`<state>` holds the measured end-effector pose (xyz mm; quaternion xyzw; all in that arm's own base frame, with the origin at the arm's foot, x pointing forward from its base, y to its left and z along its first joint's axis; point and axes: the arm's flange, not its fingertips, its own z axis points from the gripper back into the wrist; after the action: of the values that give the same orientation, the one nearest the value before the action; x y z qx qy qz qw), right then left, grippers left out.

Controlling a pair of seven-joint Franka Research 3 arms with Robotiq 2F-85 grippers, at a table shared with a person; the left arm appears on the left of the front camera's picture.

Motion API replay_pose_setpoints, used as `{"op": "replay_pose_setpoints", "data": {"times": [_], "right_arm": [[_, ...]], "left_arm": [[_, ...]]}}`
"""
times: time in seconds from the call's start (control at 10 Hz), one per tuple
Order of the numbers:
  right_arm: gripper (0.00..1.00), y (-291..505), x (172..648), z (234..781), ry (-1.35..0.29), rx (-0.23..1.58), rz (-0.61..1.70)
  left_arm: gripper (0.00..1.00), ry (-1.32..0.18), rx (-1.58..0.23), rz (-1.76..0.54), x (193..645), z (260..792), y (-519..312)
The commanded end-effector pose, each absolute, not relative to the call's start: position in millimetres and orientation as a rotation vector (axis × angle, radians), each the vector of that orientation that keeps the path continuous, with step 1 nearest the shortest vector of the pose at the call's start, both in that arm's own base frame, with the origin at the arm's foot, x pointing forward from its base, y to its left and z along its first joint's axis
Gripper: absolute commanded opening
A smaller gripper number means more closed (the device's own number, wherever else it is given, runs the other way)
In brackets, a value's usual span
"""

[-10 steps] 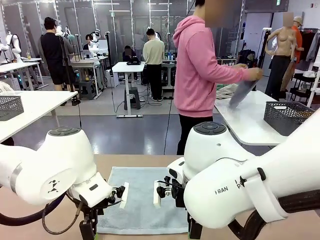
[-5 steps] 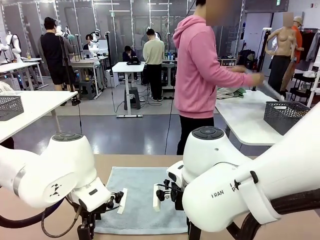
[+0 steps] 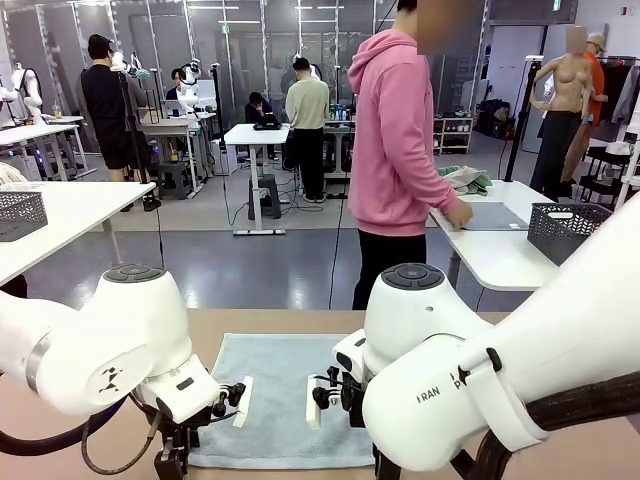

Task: Fold the towels and place them in the basket.
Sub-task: When a person lays out a Towel with hook on the table, fold it in half twice.

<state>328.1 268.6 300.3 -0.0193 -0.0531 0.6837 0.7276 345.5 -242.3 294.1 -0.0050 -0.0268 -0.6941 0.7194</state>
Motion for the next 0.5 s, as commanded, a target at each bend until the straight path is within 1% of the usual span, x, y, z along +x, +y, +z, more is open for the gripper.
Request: {"op": "replay_pose_setpoints", "data": {"times": [0.0, 0.2, 0.3, 0.4], "right_arm": [[1.0, 245.7, 304.6, 286.3, -0.149, -0.016, 1.51], [1.0, 245.4, 308.4, 282.4, -0.15, -0.022, 1.51], [0.62, 244.5, 308.8, 281.8, -0.157, -0.027, 1.514], [0.4, 243.9, 308.3, 282.2, -0.155, -0.03, 1.517]], "left_arm": [[0.0, -0.066, 0.009, -1.554, 286.6, 276.9, -201.1], [0.0, -0.067, 0.009, -1.554, 285.2, 277.1, -201.2], [0.03, -0.068, 0.008, -1.552, 284.2, 277.4, -201.1], [0.0, -0.067, 0.01, -1.551, 283.4, 277.5, -201.0]]}}
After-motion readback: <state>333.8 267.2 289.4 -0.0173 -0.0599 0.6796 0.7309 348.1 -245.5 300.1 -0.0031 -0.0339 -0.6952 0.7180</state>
